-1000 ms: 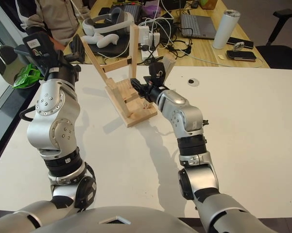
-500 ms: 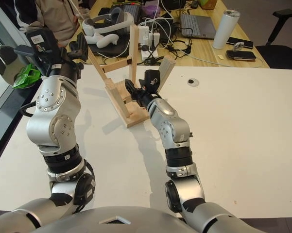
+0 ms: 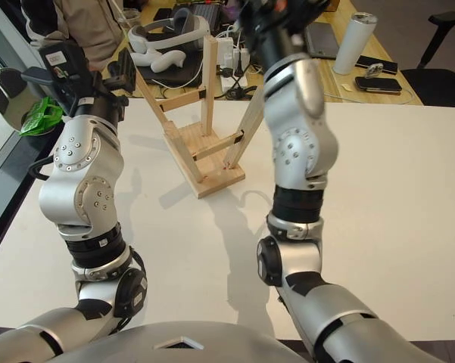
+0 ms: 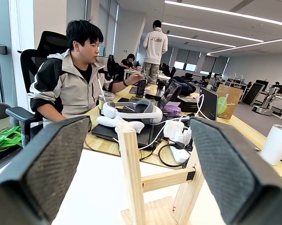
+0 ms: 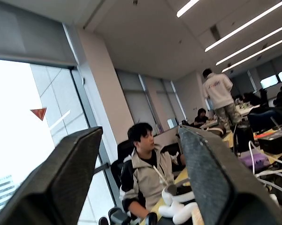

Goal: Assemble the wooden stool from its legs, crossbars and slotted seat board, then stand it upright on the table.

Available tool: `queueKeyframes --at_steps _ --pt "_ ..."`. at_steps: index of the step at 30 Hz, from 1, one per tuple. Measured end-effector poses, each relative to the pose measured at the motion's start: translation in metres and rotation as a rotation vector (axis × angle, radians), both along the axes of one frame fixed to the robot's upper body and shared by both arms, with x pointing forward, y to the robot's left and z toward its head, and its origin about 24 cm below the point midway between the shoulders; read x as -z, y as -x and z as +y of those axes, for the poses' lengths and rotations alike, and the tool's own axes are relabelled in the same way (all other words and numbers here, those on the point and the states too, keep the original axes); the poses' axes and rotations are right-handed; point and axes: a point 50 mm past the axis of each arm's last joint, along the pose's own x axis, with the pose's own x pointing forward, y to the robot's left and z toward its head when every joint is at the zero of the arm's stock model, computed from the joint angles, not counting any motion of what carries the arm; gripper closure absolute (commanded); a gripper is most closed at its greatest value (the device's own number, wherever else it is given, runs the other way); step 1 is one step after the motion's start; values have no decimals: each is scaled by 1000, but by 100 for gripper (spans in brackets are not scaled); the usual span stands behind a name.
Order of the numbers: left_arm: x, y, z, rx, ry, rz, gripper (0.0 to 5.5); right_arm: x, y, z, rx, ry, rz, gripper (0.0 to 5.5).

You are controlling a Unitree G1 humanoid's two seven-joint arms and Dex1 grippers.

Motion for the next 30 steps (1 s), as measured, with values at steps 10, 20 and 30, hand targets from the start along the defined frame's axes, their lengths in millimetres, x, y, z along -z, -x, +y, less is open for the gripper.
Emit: queueKeyframes --at_steps 10,20,30 --pt "37 13 29 -102 14 143 160 69 -9 -130 375 -42 258 451" --pt "58 23 2 -16 39 281 160 136 -13 -90 88 -23 457 545" --pt "60 22 5 -41 33 304 160 165 10 -17 -356 37 552 545"
